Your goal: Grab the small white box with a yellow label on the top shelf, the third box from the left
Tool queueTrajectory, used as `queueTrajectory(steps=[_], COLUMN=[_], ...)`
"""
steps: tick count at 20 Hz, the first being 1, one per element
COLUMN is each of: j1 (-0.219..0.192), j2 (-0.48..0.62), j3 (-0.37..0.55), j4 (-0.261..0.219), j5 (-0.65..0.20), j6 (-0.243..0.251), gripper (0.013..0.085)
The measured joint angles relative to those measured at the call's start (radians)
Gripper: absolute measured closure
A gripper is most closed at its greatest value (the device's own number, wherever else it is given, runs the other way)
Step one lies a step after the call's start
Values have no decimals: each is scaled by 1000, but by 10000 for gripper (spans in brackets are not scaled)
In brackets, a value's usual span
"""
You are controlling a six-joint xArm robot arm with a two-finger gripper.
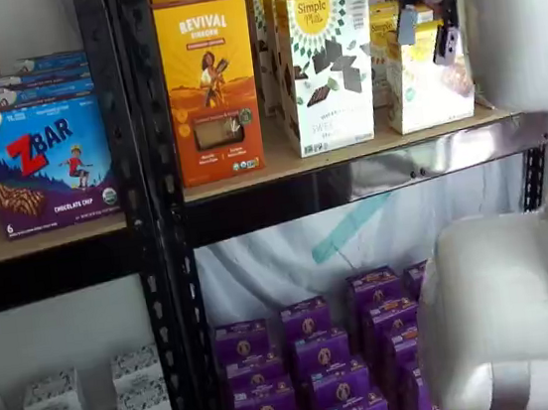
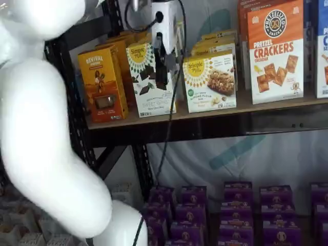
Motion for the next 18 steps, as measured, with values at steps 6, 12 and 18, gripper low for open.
queueTrajectory(steps=[6,12,18], j1=[42,11,-23], j2=[1,-22,-21], j3=[-16,8,20], j4=[-52,15,87], j5=[31,-19,-106], j6=[27,18,2], gripper=[130,130,130])
